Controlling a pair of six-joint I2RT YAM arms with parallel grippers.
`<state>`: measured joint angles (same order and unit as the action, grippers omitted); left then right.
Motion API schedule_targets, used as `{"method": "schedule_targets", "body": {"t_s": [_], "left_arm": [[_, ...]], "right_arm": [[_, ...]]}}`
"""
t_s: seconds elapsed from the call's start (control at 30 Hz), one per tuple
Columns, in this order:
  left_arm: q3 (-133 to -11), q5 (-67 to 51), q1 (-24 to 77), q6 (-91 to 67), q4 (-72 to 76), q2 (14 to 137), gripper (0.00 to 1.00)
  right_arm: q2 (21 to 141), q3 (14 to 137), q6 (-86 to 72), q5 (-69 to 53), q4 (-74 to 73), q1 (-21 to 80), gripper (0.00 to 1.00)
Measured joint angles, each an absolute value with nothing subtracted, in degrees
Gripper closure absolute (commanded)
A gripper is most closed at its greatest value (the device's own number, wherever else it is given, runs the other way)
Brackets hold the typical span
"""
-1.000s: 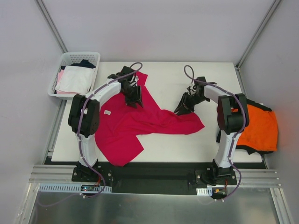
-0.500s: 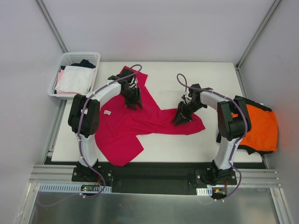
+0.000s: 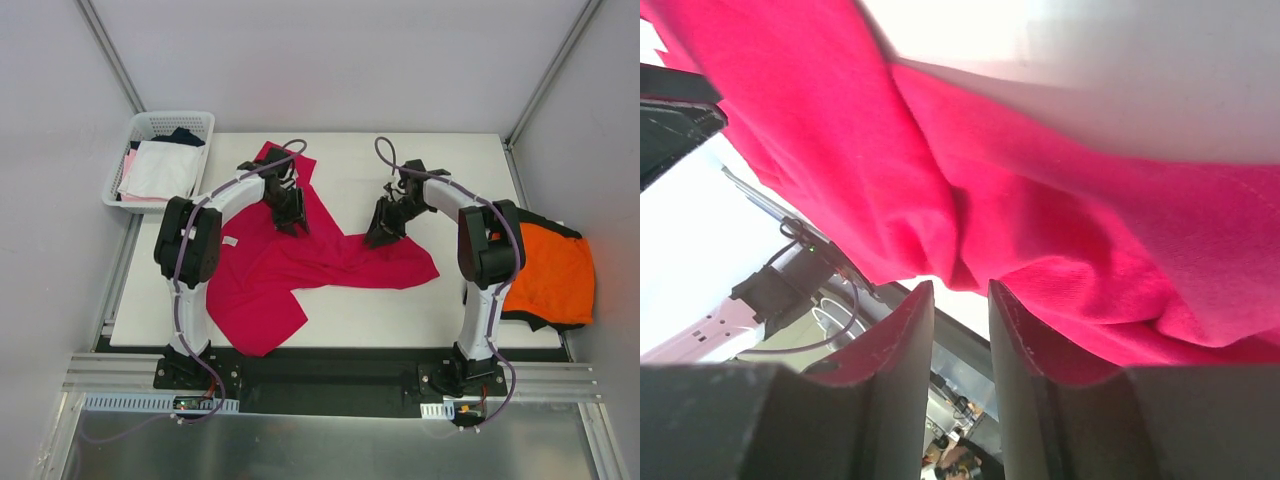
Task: Fold and stack the t-shirts
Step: Flatten the tshirt out
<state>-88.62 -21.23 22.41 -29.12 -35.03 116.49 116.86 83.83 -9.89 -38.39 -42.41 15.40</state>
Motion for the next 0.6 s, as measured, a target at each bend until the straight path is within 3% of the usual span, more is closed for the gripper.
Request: {"method": "schedule_targets", "body": {"t_s": [0.6], "left_arm": [[-100.49,-22.11,30.81,-27.75,-34.65,123.76,0.56]], "right_arm": [[116.86,82.81,-9.37,-38.06,-44.88,16.38,0.68]]}}
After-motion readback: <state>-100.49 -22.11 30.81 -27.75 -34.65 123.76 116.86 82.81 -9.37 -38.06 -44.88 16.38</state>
